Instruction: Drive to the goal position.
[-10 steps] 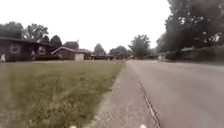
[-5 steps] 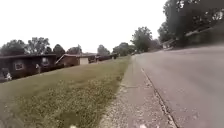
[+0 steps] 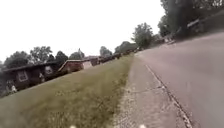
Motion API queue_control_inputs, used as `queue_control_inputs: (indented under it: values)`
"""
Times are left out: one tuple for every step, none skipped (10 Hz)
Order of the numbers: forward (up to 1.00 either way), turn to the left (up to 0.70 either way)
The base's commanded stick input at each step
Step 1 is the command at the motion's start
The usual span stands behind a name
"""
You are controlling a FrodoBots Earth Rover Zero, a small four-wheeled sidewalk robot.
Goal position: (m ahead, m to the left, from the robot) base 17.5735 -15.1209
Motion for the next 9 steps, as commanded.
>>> queue_control_inputs:
  values:
    - [0.70, -0.35]
    - [0.70, -0.35]
    - [0.70, -0.35]
    - [0.70, -0.35]
    - [0.70, -0.35]
    - [0.70, -0.35]
    - [0.70, -0.35]
    - [0.70, -0.35]
    - [0.70, -0.35]
